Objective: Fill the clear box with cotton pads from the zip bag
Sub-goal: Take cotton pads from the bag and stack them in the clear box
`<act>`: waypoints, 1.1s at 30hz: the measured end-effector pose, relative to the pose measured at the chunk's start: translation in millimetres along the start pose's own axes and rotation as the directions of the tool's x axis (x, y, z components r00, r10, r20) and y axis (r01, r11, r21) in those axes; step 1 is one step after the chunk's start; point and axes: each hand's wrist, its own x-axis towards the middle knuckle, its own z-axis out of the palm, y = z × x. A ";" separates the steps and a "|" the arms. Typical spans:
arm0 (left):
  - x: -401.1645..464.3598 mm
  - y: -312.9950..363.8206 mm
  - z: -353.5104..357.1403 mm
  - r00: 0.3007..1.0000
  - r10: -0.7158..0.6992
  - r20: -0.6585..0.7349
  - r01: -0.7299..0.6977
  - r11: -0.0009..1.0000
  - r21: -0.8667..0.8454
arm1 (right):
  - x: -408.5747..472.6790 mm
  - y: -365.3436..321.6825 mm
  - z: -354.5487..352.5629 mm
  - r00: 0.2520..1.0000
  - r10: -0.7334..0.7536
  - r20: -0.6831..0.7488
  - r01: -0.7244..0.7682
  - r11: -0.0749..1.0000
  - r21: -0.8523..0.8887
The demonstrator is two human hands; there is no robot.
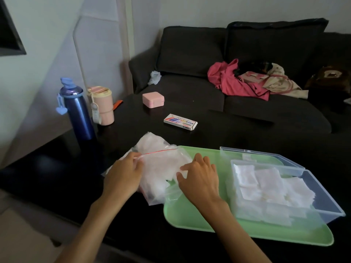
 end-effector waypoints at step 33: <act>0.9 45.5 -15.5 0.927 0.330 -0.180 -0.352 0.929 -0.113 | -10.7 36.9 -42.0 0.997 -0.054 -0.049 0.068 0.450 0.890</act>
